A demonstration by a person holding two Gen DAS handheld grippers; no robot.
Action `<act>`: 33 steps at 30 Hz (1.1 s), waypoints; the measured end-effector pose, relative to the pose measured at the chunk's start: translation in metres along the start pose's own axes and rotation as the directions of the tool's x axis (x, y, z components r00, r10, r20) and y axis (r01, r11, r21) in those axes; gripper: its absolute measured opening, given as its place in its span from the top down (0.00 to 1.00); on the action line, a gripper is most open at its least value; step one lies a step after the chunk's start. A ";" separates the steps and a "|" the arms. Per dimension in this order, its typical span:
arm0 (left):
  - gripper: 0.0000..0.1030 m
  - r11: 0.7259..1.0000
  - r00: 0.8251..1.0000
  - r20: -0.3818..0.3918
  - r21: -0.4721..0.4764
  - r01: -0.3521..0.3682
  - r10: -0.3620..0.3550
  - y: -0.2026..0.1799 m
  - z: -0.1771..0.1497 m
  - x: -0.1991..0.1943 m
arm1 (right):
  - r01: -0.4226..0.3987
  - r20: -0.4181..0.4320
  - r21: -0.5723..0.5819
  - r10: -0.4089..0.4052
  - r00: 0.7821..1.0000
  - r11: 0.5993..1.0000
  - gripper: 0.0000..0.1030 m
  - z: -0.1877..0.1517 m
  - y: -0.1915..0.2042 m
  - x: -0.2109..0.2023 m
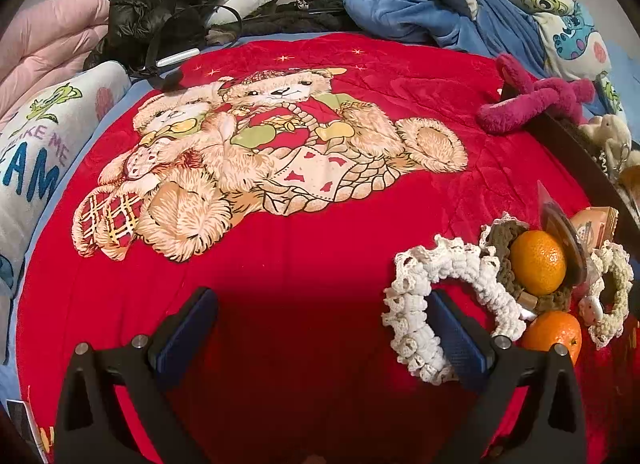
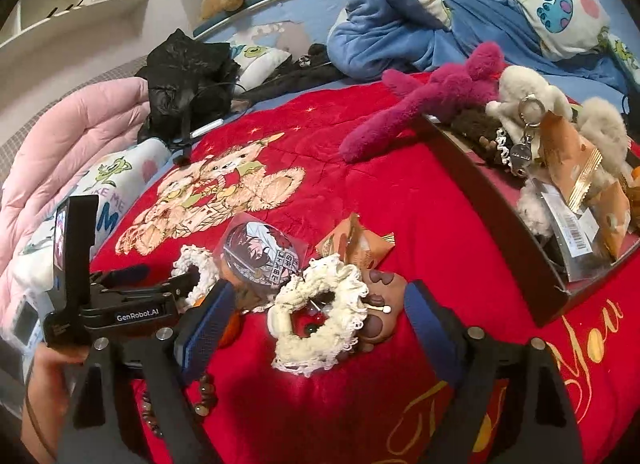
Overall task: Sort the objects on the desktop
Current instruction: 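Grasp a white crochet scrunchie with the left tool while the right grasps another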
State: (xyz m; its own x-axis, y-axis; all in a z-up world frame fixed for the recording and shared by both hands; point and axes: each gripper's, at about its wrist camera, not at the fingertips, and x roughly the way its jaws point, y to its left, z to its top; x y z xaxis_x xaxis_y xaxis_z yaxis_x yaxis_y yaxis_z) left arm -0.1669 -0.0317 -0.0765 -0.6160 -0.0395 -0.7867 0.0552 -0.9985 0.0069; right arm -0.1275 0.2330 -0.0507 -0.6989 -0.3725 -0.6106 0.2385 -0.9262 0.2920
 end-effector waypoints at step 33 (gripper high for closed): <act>0.34 0.999 0.999 0.045 0.049 -0.002 0.000 -0.009 -0.001 -0.007 | -0.092 -0.106 0.029 0.095 0.990 0.995 0.88 -0.012 0.011 0.010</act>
State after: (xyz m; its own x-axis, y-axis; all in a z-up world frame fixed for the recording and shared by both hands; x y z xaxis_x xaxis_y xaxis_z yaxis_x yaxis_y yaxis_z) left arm -0.1629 -0.0221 -0.0717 -0.6508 -0.0408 -0.7582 0.0176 -0.9991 0.0387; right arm -0.1234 0.2179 -0.0626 -0.5976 -0.4626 -0.6549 0.2825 -0.8859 0.3680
